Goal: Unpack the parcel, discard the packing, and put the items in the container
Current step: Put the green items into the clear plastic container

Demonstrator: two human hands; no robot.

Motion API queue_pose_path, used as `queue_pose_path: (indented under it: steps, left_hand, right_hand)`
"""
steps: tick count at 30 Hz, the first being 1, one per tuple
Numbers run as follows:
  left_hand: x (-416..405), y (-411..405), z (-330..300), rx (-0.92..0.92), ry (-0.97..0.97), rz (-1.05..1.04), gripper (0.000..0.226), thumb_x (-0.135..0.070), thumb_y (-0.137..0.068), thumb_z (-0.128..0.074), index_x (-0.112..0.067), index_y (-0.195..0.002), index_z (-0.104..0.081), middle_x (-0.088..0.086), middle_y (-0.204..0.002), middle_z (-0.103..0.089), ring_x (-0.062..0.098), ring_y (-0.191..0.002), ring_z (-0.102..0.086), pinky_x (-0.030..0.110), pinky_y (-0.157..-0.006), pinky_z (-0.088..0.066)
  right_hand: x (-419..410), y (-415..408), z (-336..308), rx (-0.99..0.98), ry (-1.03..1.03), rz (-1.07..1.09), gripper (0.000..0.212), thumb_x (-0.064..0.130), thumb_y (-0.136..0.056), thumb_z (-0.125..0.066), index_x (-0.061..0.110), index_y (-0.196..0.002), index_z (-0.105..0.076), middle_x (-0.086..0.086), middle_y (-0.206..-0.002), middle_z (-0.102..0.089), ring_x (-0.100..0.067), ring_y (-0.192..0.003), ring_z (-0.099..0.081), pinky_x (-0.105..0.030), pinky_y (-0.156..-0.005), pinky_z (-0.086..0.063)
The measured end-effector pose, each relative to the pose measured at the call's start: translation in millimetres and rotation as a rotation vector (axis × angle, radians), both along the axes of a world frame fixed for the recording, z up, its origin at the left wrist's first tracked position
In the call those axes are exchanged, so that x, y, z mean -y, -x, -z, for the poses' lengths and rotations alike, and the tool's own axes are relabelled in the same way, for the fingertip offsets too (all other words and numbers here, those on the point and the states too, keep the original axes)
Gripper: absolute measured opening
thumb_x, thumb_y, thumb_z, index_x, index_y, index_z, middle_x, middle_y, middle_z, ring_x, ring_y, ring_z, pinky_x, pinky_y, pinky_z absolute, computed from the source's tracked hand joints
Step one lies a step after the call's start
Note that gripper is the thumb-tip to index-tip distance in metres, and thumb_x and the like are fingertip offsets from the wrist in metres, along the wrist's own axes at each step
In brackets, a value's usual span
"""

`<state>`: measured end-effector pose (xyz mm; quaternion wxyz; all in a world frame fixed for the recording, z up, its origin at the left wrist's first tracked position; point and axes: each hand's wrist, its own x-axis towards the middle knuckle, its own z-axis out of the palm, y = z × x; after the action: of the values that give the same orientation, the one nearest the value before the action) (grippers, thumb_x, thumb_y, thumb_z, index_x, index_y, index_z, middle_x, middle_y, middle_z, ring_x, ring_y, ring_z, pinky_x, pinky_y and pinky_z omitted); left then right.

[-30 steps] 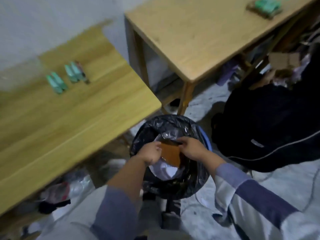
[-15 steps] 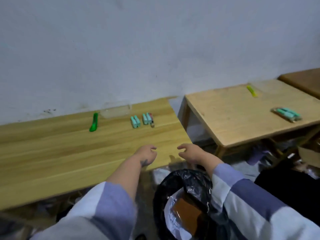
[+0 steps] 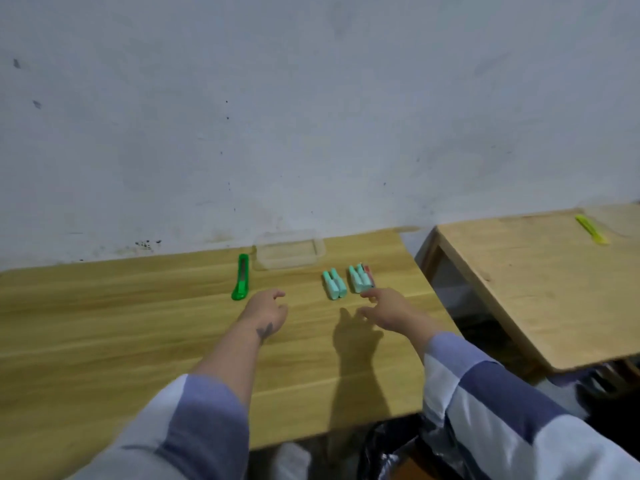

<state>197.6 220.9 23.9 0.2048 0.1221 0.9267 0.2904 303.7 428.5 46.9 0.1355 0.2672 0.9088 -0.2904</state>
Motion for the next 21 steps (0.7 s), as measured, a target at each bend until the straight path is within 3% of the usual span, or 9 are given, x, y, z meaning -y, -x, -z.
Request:
queue_pose_path:
  steps: [4, 10, 14, 21]
  left_hand:
    - [1.6, 63.9, 7.0, -0.086, 0.007, 0.015, 0.049, -0.022, -0.094, -0.055, -0.012, -0.14, -0.043, 0.012, -0.144, -0.045, 0.028, -0.127, -0.048, 0.031, -0.103, -0.039]
    - [-7.8, 127.4, 22.9, -0.114, -0.018, -0.066, 0.076, -0.042, -0.089, -0.061, -0.011, -0.149, -0.027, 0.013, -0.151, -0.031, 0.03, -0.136, -0.035, 0.038, -0.109, -0.032]
    - [-18.7, 144.0, 30.2, -0.097, -0.058, -0.117, 0.086, -0.045, -0.087, -0.063, -0.01, -0.151, -0.018, 0.012, -0.155, -0.023, 0.029, -0.141, -0.028, 0.038, -0.11, -0.029]
    - [-30.8, 152.3, 38.2, -0.067, -0.006, -0.132, 0.082, -0.046, -0.092, -0.054, -0.013, -0.153, -0.01, 0.009, -0.157, -0.024, 0.029, -0.138, -0.033, 0.04, -0.1, -0.039]
  right_hand:
    - [-0.2, 52.1, 12.5, 0.004, -0.102, 0.092, 0.059, 0.045, -0.084, -0.06, 0.026, -0.137, -0.043, -0.012, -0.143, -0.036, -0.033, -0.126, -0.044, -0.039, -0.108, -0.035]
    - [2.9, 98.2, 46.7, 0.076, -0.103, 0.192, 0.08, 0.067, -0.071, -0.061, 0.029, -0.138, -0.039, -0.009, -0.149, -0.021, -0.036, -0.129, -0.032, -0.044, -0.106, -0.031]
    - [10.9, 105.6, 61.0, 0.085, -0.142, 0.244, 0.072, 0.064, -0.074, -0.06, 0.029, -0.134, -0.043, -0.005, -0.153, -0.008, -0.036, -0.128, -0.029, -0.05, -0.104, -0.039]
    - [7.4, 112.1, 70.5, -0.021, -0.203, 0.265, 0.056, 0.051, -0.078, -0.064, 0.031, -0.13, -0.051, -0.005, -0.155, -0.017, -0.034, -0.124, -0.036, -0.041, -0.103, -0.038]
